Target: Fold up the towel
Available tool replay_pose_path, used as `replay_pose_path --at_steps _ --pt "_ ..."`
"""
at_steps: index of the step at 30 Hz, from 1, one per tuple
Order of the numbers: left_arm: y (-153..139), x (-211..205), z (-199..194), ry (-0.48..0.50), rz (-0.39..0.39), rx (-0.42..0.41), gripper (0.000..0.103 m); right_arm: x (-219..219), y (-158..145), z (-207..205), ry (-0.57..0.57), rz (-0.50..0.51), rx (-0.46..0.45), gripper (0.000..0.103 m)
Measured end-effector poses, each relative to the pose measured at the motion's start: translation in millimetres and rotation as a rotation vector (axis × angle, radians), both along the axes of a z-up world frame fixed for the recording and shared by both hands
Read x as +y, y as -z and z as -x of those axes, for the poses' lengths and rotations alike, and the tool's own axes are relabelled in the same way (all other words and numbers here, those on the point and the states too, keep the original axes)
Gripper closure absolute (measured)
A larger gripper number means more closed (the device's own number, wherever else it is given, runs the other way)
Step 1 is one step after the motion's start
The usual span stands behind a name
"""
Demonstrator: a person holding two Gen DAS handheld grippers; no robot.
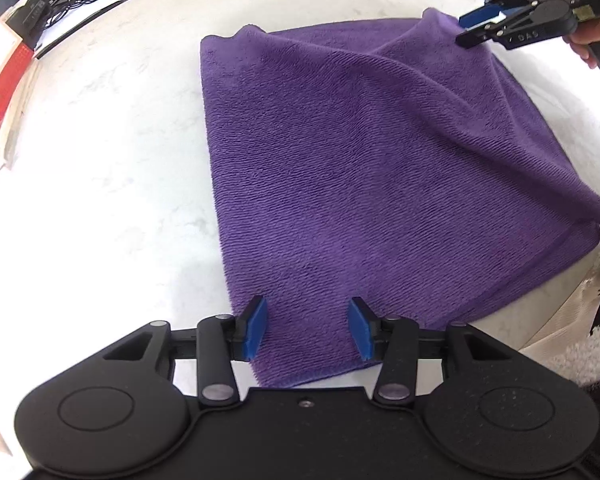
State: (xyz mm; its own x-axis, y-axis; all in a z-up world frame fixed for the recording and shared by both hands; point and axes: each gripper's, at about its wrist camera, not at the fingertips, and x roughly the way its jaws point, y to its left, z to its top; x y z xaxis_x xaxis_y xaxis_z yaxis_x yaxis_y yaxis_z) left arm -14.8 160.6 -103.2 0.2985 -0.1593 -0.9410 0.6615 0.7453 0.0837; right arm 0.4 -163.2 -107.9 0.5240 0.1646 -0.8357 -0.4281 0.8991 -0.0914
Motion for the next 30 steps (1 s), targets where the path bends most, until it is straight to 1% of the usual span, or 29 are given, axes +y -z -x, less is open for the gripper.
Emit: replay_pose_path --at_steps 1,3,5,9,11,15,20,23,25,26,28,30 --pt "-4.8 -2.8 -2.2 0.004 0.014 -0.015 0.062 -0.1 0.2 0.0 0.000 -0.003 -0.001 0.064" --pt "-13.9 -12.1 -11.0 0.013 0.070 -0.037 0.062 -0.6 0.7 0.4 0.001 -0.007 -0.003 0.063" --pt "-18.9 -30.1 -23.2 0.045 0.112 -0.063 0.062 -0.8 1.1 1.3 0.002 -0.009 -0.005 0.063" --pt "-14.0 -77.9 -41.6 0.183 0.146 -0.089 0.062 -0.8 0.9 3.4 0.009 -0.010 -0.006 0.063" --pt "-6.6 -93.4 -48.7 0.216 0.138 -0.089 0.062 -0.9 0.8 4.6 0.011 -0.010 -0.005 0.063" --pt "2.8 -102.4 -62.6 0.198 0.136 -0.064 0.062 -0.2 0.4 4.2 0.011 -0.007 -0.001 0.063" --pt "3.8 -102.1 -62.9 0.175 0.138 -0.045 0.062 -0.6 0.1 5.2 0.020 -0.010 -0.002 0.063" --pt "1.7 -100.8 -61.8 0.170 0.133 -0.034 0.070 -1.6 0.4 6.1 0.025 -0.016 -0.004 0.063" --pt "0.5 -100.7 -61.9 0.177 0.130 -0.028 0.082 -1.6 0.6 6.5 0.025 -0.017 -0.006 0.063" --pt "-0.1 -100.1 -61.2 0.178 0.129 -0.024 0.086 -1.7 0.6 6.7 0.023 -0.017 -0.006 0.063" --pt "-1.3 -98.0 -60.1 0.179 0.127 -0.018 0.096 -2.0 0.7 7.0 0.021 -0.017 -0.007 0.062" --pt "-1.9 -94.6 -59.5 0.174 0.119 -0.015 0.099 -1.8 1.0 7.6 0.020 -0.014 -0.010 0.062"
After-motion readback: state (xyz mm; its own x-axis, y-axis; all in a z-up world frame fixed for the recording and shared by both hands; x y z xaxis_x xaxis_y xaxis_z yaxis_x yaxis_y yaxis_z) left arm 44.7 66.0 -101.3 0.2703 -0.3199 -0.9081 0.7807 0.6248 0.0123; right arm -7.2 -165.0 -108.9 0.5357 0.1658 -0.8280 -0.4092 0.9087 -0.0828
